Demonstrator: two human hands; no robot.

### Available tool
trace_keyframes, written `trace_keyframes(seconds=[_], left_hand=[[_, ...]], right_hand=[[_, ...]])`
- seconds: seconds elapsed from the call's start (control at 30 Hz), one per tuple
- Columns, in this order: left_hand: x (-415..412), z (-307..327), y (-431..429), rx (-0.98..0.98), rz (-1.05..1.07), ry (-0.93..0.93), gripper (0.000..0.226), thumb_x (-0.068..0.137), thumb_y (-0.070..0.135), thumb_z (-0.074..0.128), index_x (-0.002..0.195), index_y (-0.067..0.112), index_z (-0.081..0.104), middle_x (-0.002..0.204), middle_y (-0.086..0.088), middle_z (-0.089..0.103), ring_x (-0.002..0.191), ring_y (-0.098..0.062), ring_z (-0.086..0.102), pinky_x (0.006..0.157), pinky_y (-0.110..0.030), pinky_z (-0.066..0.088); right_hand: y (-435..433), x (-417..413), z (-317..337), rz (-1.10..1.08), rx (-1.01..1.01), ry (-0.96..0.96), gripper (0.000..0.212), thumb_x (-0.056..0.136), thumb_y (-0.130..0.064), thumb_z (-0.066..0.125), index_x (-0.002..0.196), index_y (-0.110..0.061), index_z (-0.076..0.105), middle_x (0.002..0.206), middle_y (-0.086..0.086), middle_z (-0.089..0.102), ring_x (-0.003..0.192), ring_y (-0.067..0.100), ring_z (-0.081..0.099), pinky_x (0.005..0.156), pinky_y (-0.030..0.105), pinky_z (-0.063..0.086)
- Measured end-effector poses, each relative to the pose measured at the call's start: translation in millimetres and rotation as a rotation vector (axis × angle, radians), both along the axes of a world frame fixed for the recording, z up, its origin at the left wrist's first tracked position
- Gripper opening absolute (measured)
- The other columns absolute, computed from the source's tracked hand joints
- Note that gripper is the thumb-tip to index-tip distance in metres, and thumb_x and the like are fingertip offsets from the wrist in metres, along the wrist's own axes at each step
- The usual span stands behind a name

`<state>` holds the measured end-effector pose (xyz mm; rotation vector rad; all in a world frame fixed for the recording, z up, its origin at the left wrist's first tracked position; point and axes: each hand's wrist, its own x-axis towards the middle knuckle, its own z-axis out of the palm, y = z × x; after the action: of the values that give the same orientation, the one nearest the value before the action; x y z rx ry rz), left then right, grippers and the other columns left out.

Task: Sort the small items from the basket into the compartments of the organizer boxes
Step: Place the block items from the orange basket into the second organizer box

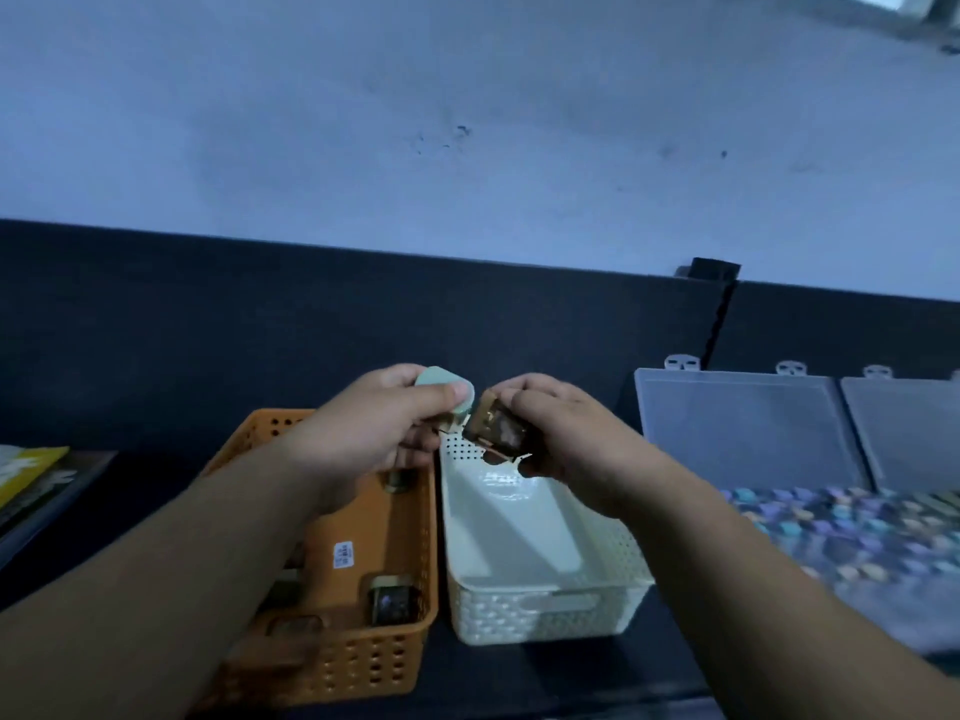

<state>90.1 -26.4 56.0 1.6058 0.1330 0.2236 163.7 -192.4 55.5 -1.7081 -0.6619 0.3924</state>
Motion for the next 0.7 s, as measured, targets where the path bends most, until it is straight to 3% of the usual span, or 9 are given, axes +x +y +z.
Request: trace_keyframes(seconds=[0.13,0.2,0.3,0.37,0.5,0.7], left_hand=[[6.8,2.6,-71.4,-0.158,-0.054,0.025,0.008,0.090,0.027,0.060,0.090,0.019,0.062,0.075,-0.004,0.063,0.062,-0.018,0.058,0.061,-0.029,0.050],[10.9,0.2,-108.3,-0.209,-0.091,0.036,0.007,0.091,0.024,0.057,0.092,0.018,0.060,0.081,-0.007,0.064,0.063,-0.021,0.060,0.062,-0.030,0.051],[14.0,-3.3,-177.2,-0.261,-0.147,0.066,0.010,0.090,0.021,0.055,0.097,0.014,0.058,0.085,-0.010,0.061,0.061,-0.020,0.059,0.053,-0.025,0.049],[13.9,-5.6,-218.7,-0.282,-0.178,0.092,0.010,0.090,0.022,0.054,0.095,0.014,0.058,0.081,-0.009,0.061,0.058,-0.018,0.058,0.047,-0.022,0.044],[15.0,-15.1,-310.5,-0.274,-0.263,0.130,0.016,0.091,0.027,0.050,0.091,0.012,0.057,0.082,-0.010,0.063,0.054,-0.017,0.060,0.042,-0.020,0.039],[19.0,-30.5,-424.3,-0.359,-0.419,0.270,0.022,0.091,0.033,0.047,0.090,0.015,0.059,0.072,-0.005,0.064,0.055,-0.018,0.058,0.040,-0.018,0.035]], right_hand=[[-63.5,-10.0,-2.2,-0.062,0.121,0.130,0.021,0.101,-0.028,0.044,0.104,-0.013,0.057,0.083,0.005,0.066,0.063,0.017,0.065,0.054,0.025,0.041],[-99.5,-14.6,-5.6,-0.083,0.182,0.192,0.021,0.102,-0.026,0.040,0.110,-0.015,0.057,0.090,0.008,0.065,0.063,0.019,0.063,0.053,0.025,0.044],[-171.3,-23.2,-13.5,-0.111,0.268,0.251,0.026,0.104,-0.023,0.035,0.122,-0.021,0.054,0.098,0.012,0.064,0.067,0.023,0.063,0.059,0.028,0.051],[-216.8,-31.0,-18.7,-0.125,0.310,0.287,0.028,0.105,-0.021,0.034,0.120,-0.025,0.057,0.097,0.012,0.066,0.070,0.026,0.064,0.064,0.030,0.053],[-317.0,-48.5,-30.0,-0.166,0.428,0.358,0.031,0.104,-0.015,0.033,0.111,-0.021,0.062,0.094,0.014,0.067,0.071,0.032,0.065,0.062,0.031,0.055],[-434.6,-61.8,-47.6,-0.346,0.566,0.419,0.014,0.101,-0.014,0.039,0.109,-0.013,0.050,0.094,0.015,0.066,0.078,0.031,0.069,0.063,0.033,0.058]])
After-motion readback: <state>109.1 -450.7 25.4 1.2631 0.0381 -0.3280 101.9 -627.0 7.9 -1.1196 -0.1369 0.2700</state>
